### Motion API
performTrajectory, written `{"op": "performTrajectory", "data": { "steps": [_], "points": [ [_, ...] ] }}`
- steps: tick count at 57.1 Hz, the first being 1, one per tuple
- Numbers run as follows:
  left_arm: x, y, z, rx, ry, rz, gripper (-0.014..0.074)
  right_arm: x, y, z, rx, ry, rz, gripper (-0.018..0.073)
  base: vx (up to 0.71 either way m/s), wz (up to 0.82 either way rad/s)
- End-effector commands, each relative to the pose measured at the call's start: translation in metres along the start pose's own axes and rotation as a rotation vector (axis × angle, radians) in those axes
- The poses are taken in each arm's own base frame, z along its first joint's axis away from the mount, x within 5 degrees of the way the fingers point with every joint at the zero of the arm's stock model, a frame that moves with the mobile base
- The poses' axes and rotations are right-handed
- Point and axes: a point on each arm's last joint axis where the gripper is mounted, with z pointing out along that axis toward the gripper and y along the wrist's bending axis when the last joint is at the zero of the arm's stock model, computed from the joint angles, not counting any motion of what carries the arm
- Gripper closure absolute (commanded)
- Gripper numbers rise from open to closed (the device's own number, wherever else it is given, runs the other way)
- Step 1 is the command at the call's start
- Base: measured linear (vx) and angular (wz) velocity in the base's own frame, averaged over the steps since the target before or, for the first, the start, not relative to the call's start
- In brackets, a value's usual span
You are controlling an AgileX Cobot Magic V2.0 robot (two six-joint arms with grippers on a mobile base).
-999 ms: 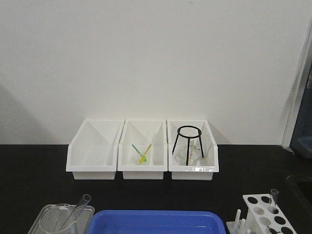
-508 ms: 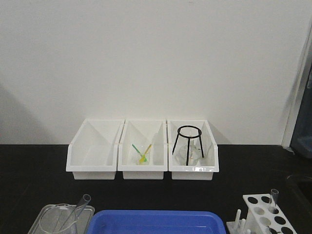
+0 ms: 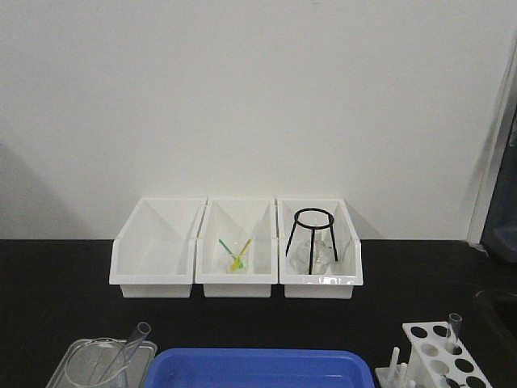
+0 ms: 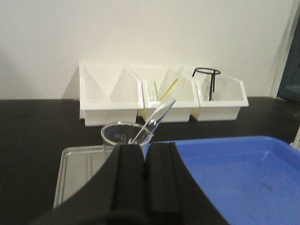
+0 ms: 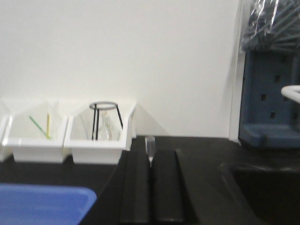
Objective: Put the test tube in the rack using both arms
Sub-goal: 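Move the left gripper toward the glass test tube in the beaker, then close the left gripper around the upper part of the test tube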
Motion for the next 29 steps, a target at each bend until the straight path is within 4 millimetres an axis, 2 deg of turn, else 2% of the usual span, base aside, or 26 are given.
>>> {"op": "performTrajectory", "data": {
  "steps": [1,5,10,13,16,22,29],
  "points": [
    [-0.039,-0.009,-0.007,0.083,-0.265,-0.025,0.0601,-0.032,-0.002,-0.004,0.016,-0.227,0.114,0.057,0.0,0.0],
    [-0.065,-0.013,-0.014,0.095,-0.345,-0.015,0.0601,-0.068,-0.002,-0.009,0.011,-0.331,0.122,0.057,0.0,0.0],
    [-0.11,-0.018,-0.025,0.087,-0.432,0.044,0.0601,-0.12,-0.002,-0.014,0.011,-0.423,0.067,0.057,0.0,0.0],
    [-0.134,-0.021,-0.026,0.069,-0.443,0.095,0.0601,-0.151,-0.002,-0.011,0.021,-0.433,0.007,0.057,0.0,0.0],
    [-0.159,-0.024,-0.02,0.051,-0.429,0.149,0.0601,-0.173,-0.001,0.0,0.028,-0.407,-0.045,0.057,0.0,-0.01],
    [-0.191,-0.029,0.012,0.04,-0.375,0.19,0.0601,-0.199,-0.001,0.037,0.029,-0.321,-0.084,0.057,0.0,0.0],
    [-0.205,-0.032,0.054,0.05,-0.323,0.201,0.0601,-0.2,-0.001,0.077,0.025,-0.222,-0.084,0.057,0.0,0.01]
  ]
}}
